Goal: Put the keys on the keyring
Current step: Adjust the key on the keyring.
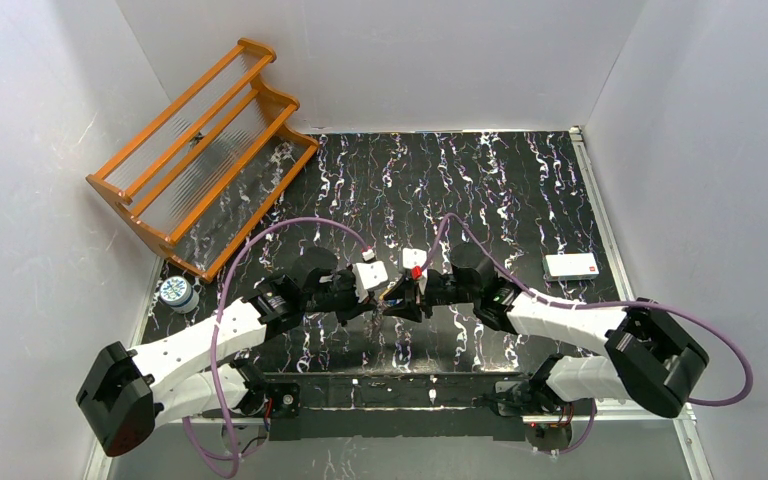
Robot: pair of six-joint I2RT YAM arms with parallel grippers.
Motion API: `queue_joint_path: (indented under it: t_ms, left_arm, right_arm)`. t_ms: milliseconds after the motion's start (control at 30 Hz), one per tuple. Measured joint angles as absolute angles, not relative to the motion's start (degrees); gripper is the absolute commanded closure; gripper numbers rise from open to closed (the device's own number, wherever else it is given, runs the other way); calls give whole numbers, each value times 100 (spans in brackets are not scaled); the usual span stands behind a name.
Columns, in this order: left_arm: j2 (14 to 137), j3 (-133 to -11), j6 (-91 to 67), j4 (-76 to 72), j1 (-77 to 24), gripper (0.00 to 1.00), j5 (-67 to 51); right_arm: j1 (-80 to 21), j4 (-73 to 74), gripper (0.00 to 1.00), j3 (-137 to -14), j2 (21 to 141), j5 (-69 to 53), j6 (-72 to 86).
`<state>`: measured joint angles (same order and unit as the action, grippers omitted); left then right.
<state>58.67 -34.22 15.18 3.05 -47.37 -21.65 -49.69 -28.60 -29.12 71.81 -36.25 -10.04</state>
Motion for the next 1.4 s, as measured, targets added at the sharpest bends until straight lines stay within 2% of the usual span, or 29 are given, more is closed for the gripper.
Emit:
queue_joint_path:
  t_ms: [133,467,633,767,800,1067,1267,1300,1400]
  left_arm:
    - [5883,-3422,1476,294,-4737,100,-2187]
    - [5885,-3422,1387,215,-4740,100,-2246]
    - [5885,-3422,1367,191,-4744,100,-2268]
    - [5892,-3422,1365,174,-4746,100,-2270]
    - [5900,-3422,1365,172,-4746,100,-2270]
    - [5933,-3417,1347,178,-4748,100,-2257]
    - [5931,-3415,1345,180,-4748,100,-2255]
    - [5931,-3415,1347,180,-4748,99,-2255]
    - [5913,-3406,1345,180,-4748,86,-2250]
  right_arm:
    - [-4969,-2978,55,-2912,7253,-3671,-934]
    - [-4969,-3096,70,-2917,7544,-3750,-878]
    - [-4969,-3142,70,-2987,7644,-3763,-851]
    - [-4967,-3155,66,-3033,7647,-3765,-827]
    - [-4967,-3155,67,-3033,7647,-3763,-821]
    - [-4967,-3118,99,-3052,7644,-3739,-843]
    - [-4963,-3048,99,-3074,7644,-3743,-886]
    - [-4963,-3033,99,-3083,7644,-3745,-899]
    - [-4963,-2998,99,-3098,7642,-3754,-923]
